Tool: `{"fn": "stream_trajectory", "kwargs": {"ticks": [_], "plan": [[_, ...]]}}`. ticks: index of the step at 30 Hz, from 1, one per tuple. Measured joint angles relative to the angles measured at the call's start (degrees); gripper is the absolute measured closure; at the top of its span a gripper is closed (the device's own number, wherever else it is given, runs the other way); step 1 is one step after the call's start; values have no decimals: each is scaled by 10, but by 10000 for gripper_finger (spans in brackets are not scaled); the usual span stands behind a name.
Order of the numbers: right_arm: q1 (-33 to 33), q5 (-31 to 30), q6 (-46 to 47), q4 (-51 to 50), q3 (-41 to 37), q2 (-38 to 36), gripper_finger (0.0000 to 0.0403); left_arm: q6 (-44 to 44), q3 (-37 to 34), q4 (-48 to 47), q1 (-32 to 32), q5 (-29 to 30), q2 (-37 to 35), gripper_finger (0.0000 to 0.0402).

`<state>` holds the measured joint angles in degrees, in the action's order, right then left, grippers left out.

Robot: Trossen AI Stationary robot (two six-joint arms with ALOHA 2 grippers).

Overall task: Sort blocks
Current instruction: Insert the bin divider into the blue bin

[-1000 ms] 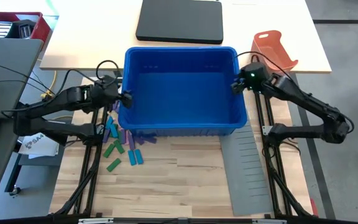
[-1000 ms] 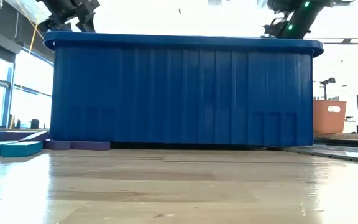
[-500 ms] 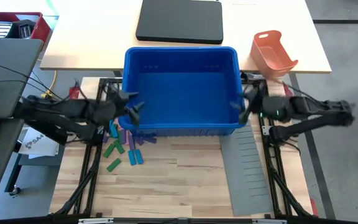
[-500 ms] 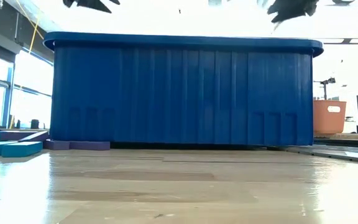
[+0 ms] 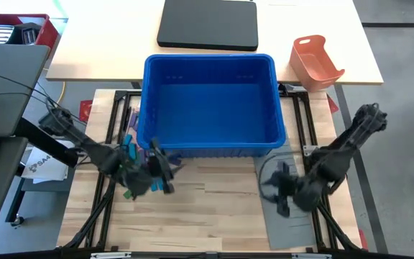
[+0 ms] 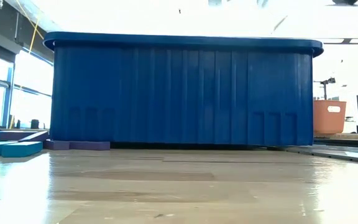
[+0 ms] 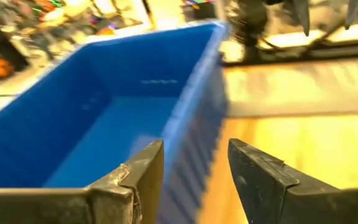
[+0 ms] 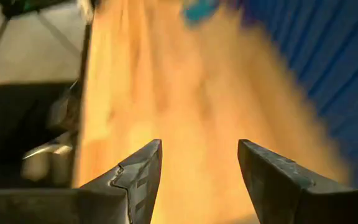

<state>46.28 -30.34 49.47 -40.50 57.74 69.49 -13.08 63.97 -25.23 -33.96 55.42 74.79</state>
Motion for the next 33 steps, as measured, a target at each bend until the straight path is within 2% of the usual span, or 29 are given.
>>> {"fn": "stream_trajectory", "kwargs": {"ticks": [8,11,15,19,23,27,33], "plan": [[55,211,317,-43,-1,183,197,-80,28,4,-41,-9,113,232],[68,263,378,-50,-1,246,197,-107,32,36,-49,-9,151,232],[75,307,414,-21,0,308,197,-118,33,85,-40,-31,198,232],[71,312,421,21,5,347,197,-119,33,101,-18,-70,234,232],[53,260,427,118,7,361,197,-119,33,115,-2,-96,252,232],[19,185,377,195,1,369,197,-119,33,117,5,-101,254,232],[-37,164,263,253,-2,371,197,-125,33,118,6,-105,254,232]]}}
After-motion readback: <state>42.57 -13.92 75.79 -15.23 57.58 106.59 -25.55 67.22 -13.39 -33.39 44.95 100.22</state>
